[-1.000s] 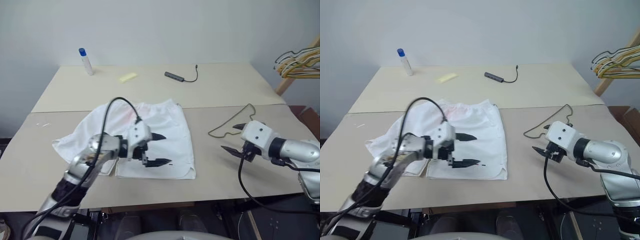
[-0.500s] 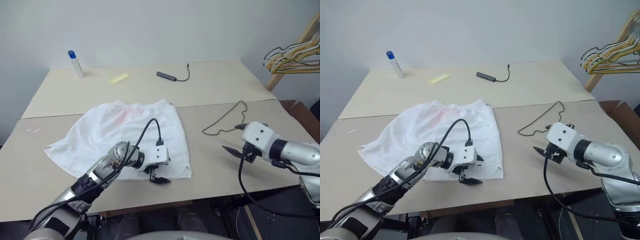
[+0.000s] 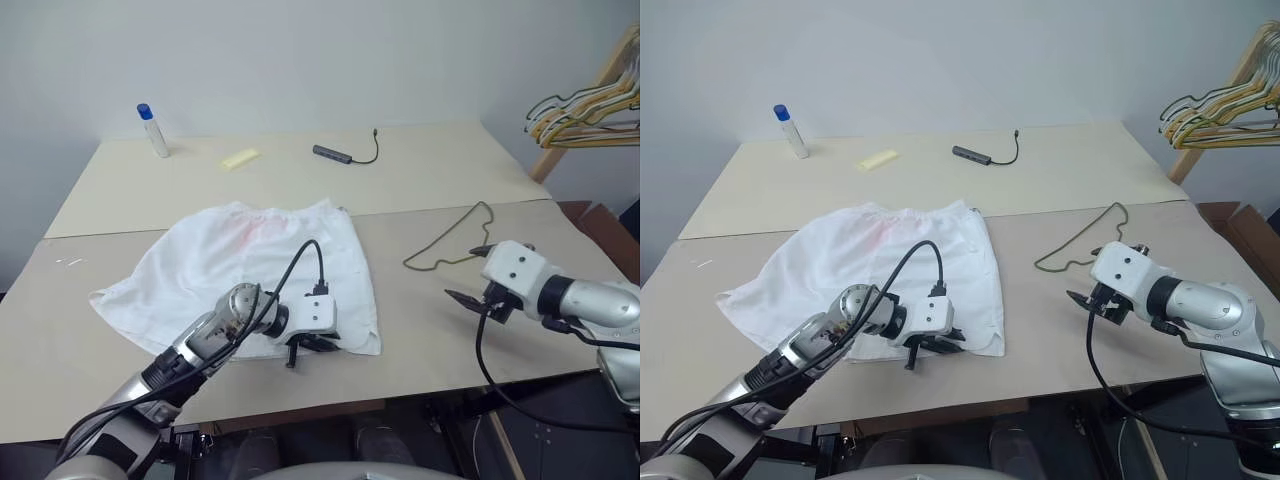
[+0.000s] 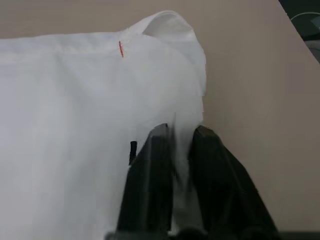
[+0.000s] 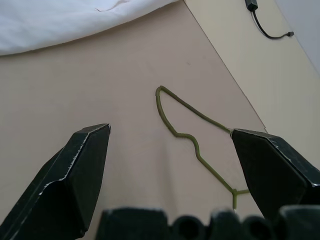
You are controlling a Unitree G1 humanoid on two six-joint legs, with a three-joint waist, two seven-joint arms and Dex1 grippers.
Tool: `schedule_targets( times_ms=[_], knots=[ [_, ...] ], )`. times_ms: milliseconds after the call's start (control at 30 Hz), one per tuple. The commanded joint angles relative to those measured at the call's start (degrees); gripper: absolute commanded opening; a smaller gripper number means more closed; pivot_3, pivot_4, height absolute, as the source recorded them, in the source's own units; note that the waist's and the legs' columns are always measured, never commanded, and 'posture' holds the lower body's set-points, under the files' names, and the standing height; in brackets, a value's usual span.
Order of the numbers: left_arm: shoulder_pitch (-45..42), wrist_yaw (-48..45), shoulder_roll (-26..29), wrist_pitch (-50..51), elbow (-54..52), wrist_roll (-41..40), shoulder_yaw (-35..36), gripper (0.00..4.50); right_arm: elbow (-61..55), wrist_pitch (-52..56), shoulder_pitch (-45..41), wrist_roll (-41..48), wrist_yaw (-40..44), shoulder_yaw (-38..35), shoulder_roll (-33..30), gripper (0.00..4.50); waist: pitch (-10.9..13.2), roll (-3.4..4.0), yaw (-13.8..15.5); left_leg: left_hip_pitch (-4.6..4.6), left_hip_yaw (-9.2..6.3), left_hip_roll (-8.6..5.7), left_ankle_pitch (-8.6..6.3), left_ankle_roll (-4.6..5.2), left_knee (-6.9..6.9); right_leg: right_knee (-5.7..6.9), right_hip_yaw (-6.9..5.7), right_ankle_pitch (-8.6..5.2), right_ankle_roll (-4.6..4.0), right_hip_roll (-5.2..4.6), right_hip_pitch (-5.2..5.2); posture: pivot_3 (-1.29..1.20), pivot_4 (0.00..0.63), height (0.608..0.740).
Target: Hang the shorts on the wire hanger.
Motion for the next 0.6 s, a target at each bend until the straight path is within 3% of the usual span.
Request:
schedule_targets(
  times_ms=[33, 133, 267, 433, 600],
  knots=[
    [0.78, 0.97, 1.77, 0.33, 1.50, 2.31, 1.44, 0.05, -0.60, 0.18, -1.82, -0.17, -0.77, -0.32, 0.04, 4.50, -0.02, 0.02, 0.01, 0.00, 0.00, 0.00, 0.00, 0.00, 0.00, 0.00, 0.00, 0.00, 0.00, 0.00, 0.00, -0.07, 0.000, 0.740],
    [2.31, -0.63, 4.69, -0.86, -0.49, 0.95, 4.00, 0.05, -0.44, 0.13, -2.04, -0.20, -0.93, -0.08, 0.02, 4.50, -0.03, 0.02, -0.05, 0.00, -0.01, 0.01, 0.00, 0.00, 0.00, -0.01, -0.01, 0.00, 0.00, 0.02, -0.01, -0.06, 0.000, 0.740],
    [5.87, -3.62, 13.08, -7.34, -0.54, -0.08, 9.35, 0.05, 0.16, -0.15, -2.52, -0.34, -1.16, 0.15, 0.12, 4.50, -0.05, 0.04, -0.28, 0.00, 0.00, 0.10, -0.03, 0.06, -0.02, 0.02, 0.06, 0.00, -0.02, 0.14, -0.07, -0.04, 0.000, 0.740],
    [6.93, -6.07, 25.64, -23.68, 12.14, 2.02, 16.14, 0.05, 1.35, -0.94, -3.59, -0.94, -1.48, 1.32, 0.83, 4.50, -0.05, 0.05, 0.07, 0.05, 0.01, 0.14, -0.03, 0.06, -0.02, 0.04, 0.03, 0.01, -0.04, 0.17, -0.08, -0.02, 0.000, 0.740],
    [3.70, -9.38, 29.38, -33.43, 23.58, 0.35, 20.72, 0.05, 3.00, -1.98, -5.45, -1.56, -1.31, 2.88, 1.68, 4.50, -0.03, 0.06, 0.74, -0.06, 0.03, 0.13, -0.03, 0.05, -0.02, 0.01, -0.01, 0.00, -0.04, 0.15, -0.16, 0.00, 0.000, 0.740]
  ],
)
